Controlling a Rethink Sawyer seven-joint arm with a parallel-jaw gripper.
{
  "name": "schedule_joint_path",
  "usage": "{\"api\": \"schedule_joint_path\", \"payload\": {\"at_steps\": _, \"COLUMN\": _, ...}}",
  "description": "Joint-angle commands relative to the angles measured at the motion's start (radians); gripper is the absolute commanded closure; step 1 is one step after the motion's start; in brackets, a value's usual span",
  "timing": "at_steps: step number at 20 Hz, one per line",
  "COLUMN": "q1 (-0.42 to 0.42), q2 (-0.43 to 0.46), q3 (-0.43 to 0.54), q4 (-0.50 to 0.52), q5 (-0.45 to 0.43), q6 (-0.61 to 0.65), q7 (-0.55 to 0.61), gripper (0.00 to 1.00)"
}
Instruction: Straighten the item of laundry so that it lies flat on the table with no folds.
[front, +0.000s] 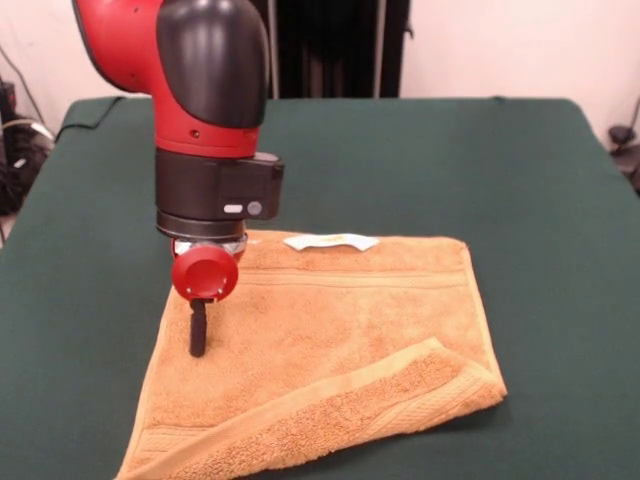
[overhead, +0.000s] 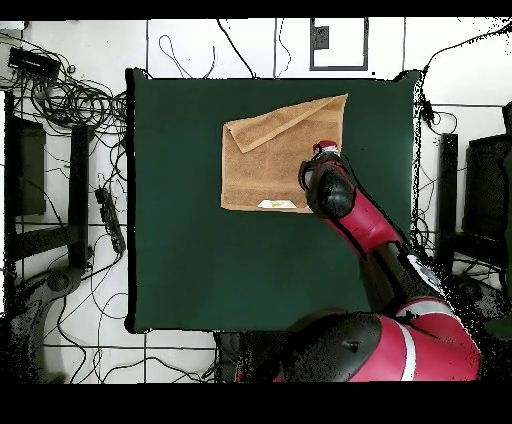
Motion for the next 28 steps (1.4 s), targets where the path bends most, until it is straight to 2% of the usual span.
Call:
{"api": "schedule_joint_path", "payload": {"at_steps": 1, "q1": 0.049, "q2": 0.088, "q3": 0.135, "q4": 0.072, "q5": 0.052, "q6": -0.027, "q7": 0.244, "gripper": 1.00}}
{"api": "schedule_joint_path", "payload": {"at_steps": 5, "q1": 0.087, "q2": 0.139, "q3": 0.092, "q4": 0.032, "q5": 0.092, "q6": -0.024, "q7": 0.230, "gripper": 1.00}}
{"api": "schedule_joint_path", "payload": {"at_steps": 9, "q1": 0.125, "q2": 0.149, "q3": 0.055, "q4": 0.033, "q5": 0.146, "q6": -0.004, "q7": 0.222, "gripper": 1.00}}
{"api": "schedule_joint_path", "payload": {"at_steps": 17, "q1": 0.144, "q2": 0.183, "q3": 0.050, "q4": 0.033, "q5": 0.199, "q6": -0.014, "q7": 0.204, "gripper": 1.00}}
{"api": "schedule_joint_path", "payload": {"at_steps": 23, "q1": 0.185, "q2": 0.185, "q3": 0.010, "q4": 0.039, "q5": 0.262, "q6": 0.016, "q7": 0.194, "gripper": 1.00}}
{"api": "schedule_joint_path", "payload": {"at_steps": 28, "q1": 0.183, "q2": 0.155, "q3": 0.001, "q4": 0.086, "q5": 0.256, "q6": 0.042, "q7": 0.180, "gripper": 1.00}}
